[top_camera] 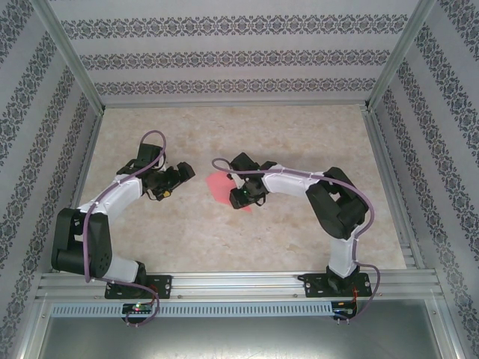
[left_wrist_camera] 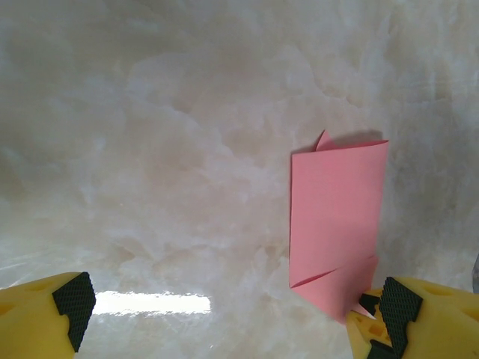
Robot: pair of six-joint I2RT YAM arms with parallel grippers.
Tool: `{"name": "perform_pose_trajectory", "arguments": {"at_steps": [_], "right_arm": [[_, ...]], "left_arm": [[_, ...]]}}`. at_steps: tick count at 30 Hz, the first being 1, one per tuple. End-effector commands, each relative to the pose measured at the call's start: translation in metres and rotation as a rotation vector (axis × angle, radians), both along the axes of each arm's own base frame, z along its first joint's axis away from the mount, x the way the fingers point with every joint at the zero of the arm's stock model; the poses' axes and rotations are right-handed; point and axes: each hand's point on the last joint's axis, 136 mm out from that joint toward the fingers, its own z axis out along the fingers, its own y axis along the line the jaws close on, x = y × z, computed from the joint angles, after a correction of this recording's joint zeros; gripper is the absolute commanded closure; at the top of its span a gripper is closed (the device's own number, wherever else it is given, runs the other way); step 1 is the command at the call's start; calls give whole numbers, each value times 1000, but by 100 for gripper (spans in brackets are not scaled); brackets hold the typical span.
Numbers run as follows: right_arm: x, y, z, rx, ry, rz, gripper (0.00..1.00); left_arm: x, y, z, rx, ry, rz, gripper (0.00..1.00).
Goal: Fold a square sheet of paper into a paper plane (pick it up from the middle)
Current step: Rotate the paper at the center of the table, then fold the wing for the fifth time at the center of the table.
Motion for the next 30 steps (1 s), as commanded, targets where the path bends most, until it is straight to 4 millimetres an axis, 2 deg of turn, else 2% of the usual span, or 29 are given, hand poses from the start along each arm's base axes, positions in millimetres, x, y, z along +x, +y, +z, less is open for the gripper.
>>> {"name": "perform_pose_trajectory", "arguments": {"at_steps": [1,4,8,14,19,26,30], "right_arm": [[4,2,29,56,-61,-36,64],[19,11,49,168,-100,-203,63],[29,19,45,262,-75,-367,64],[34,20,24,242,-23,-429,66],[38,12,8,213,0,-456,66],[37,1,-13,235,80,-479,66],[33,-5,-21,278,145,-493,67]], "left_arm": [[1,-10,-3,-70,-2,-24,0],[-1,-21,-4,-106,1,-45,0],[-4,-37,-5,-156,7,-77,0],[-8,-61,-9,-208,33,-124,0],[-11,-81,-15,-234,59,-160,2],[-14,-98,-22,-261,117,-181,14],[-16,-109,-27,-292,148,-198,24]]}}
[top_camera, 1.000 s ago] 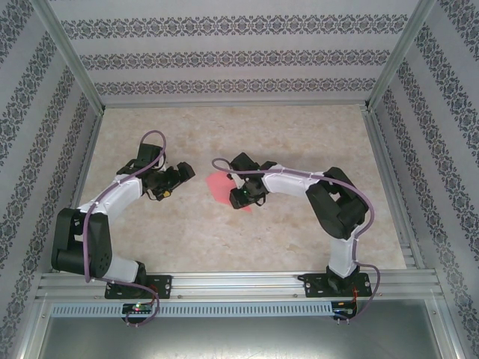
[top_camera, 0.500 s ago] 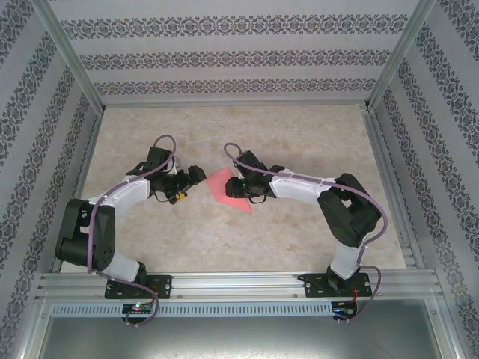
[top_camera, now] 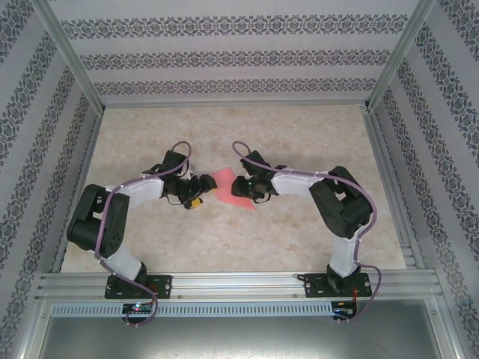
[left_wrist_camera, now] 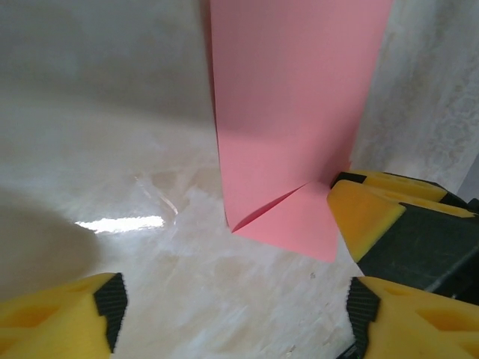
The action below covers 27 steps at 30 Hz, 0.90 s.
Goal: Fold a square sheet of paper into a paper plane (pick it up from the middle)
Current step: Fold the wing for the fifth time at the center of the table.
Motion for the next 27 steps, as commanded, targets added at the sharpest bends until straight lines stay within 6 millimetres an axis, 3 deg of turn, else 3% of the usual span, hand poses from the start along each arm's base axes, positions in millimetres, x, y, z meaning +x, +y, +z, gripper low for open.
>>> {"name": "perform_pose_trajectory", "arguments": {"at_steps": [1,7,13,27], "right_arm": [[-10,-6,-21,43,84,-13,67],[-8,-11,-25,153,127,-67,68],[-8,-17,-31,240,166,-111,68],[-10,-25,-35,244,176,-124,69]], "left_arm": [[7,-18,10,-61,-8,-18,27],[9,-27,6,-85,9,-15,43],[14,-33,0,-84,26,-9,49],[25,-39,-12,-69,48,-6,59]]}}
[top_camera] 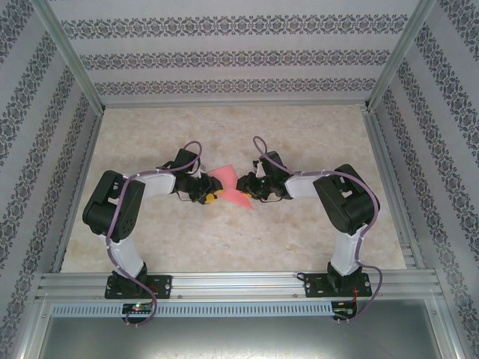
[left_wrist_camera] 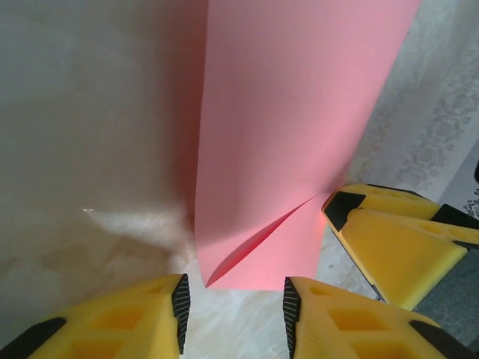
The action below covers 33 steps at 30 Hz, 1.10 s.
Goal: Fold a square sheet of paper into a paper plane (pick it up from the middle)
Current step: Fold the wing for the fifth time at the center of the table.
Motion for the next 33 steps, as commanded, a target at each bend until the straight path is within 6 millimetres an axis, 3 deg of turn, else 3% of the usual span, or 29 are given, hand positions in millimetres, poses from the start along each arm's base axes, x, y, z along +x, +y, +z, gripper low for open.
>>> {"name": "perform_pose_trajectory", "arguments": {"at_steps": [1,14,21,26,33], "right_arm": [[-16,-21,-40,-85,104,-34,69],[-14,-20,-32,-51,70,-24,66],[-9,-15,-17,-27,-1,10,58],[-5,-11,-4,-11,-65,42,55],[2,-24,25,-125,-244,56,42]], "left_arm": [[9,-9,4,-15,-23,-3,59],[21,-25,20,-118,-98,-47,72],[19,-28,20,-146,-116,-58,74],[18,-28,13,-147,-97,-57,84],[16,-26,16,-133,-92,-49,91]]}}
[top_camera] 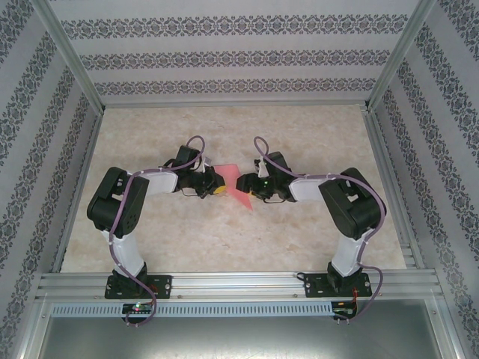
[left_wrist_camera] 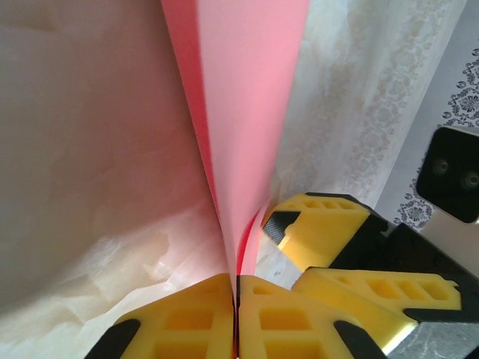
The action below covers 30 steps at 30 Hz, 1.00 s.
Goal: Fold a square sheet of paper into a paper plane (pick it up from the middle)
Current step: Fold the wing for the fifth time at the center of the table.
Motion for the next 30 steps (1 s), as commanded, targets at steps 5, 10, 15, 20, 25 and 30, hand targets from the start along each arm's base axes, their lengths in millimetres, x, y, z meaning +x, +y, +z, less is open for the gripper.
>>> {"name": "perform_pose_trajectory", "arguments": {"at_steps": [5,10,15,20,25,30], "right_arm": [[-6,-27,13,-316,-257,55,32],[-21,-16,19,-568,-514,208,33],[-35,13,17,-662,-694,388,33],[-35,32,4,-776,-864,478,36],[-23,40,-6,-840,-916,469,38],[-14,36,-9,-886,-956,426,40]], "left_arm": [[-9,-2,1,12,13,-12,90],[-9,-1,5,19,17,-5,90],[-9,0,7,22,20,-1,90],[-10,0,11,18,20,1,90],[-11,0,15,18,22,3,90],[-13,1,16,23,24,0,89]]}}
